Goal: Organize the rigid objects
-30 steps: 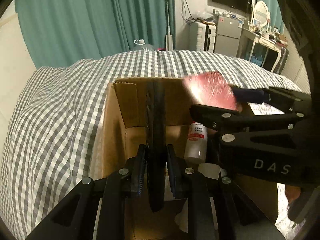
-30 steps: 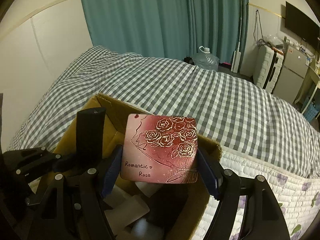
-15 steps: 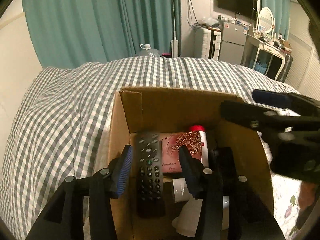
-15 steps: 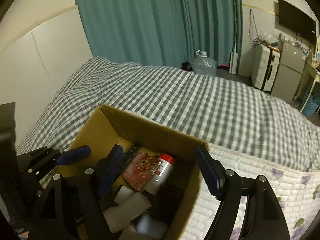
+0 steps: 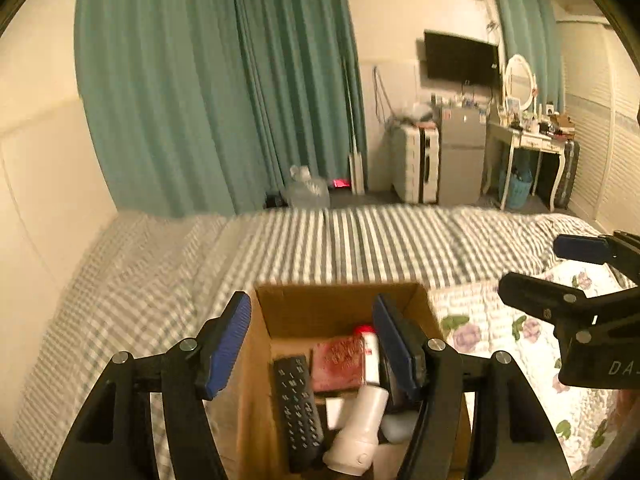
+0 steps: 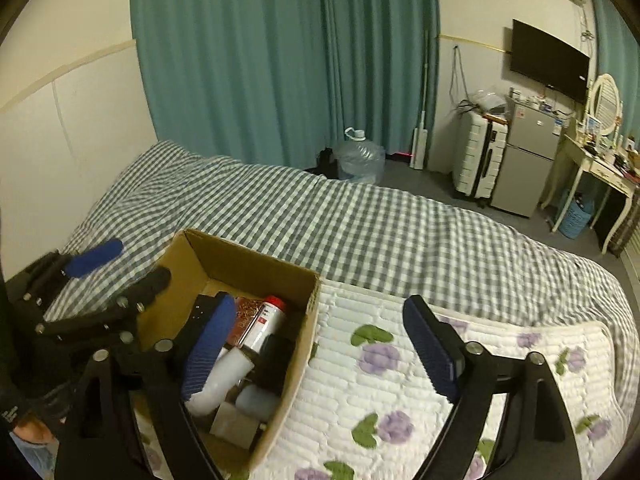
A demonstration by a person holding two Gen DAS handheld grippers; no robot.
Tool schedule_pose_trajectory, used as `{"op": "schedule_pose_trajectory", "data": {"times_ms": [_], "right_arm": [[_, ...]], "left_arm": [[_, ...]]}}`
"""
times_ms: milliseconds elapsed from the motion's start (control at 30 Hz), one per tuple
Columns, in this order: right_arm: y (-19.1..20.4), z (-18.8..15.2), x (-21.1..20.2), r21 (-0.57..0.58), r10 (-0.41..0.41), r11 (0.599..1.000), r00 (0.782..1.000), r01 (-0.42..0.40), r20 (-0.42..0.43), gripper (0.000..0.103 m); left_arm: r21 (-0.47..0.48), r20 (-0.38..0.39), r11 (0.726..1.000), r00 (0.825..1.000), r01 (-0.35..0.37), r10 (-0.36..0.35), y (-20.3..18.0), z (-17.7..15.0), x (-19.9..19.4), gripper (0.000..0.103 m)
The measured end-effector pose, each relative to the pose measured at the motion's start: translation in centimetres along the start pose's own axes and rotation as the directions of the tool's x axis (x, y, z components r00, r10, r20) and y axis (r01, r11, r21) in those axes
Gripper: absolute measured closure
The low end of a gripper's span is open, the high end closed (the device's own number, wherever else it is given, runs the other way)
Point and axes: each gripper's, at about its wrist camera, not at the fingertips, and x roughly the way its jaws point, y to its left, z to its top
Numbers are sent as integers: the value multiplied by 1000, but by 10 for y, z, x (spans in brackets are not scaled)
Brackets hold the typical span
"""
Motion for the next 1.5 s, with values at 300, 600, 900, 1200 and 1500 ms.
{"op": "schedule_pose_trajectory", "data": {"times_ms": [300, 600, 900, 1200, 1500], "right_arm": [[-2, -8, -79, 43, -73, 997, 991, 69, 109, 0], [0, -30, -159, 90, -115, 991, 961, 95, 253, 0], [14, -85, -201, 97, -177, 984, 899, 150, 401, 0], [12, -140, -191, 167, -238, 969, 876, 183, 419, 0], [15, -150, -184, 160, -230, 970, 897, 181, 377, 0]], "left_arm": [[-13, 144, 1000, 990, -5, 7, -4, 20, -80, 31], [-59, 230, 998, 973, 35, -21, -3, 5, -140, 30], [-82, 301, 995, 953, 50, -23, -10, -45, -177, 29], [-84, 250, 996, 968, 38, -16, -16, -87, -163, 28], [-73, 226, 996, 974, 42, -25, -19, -103, -167, 28]]}}
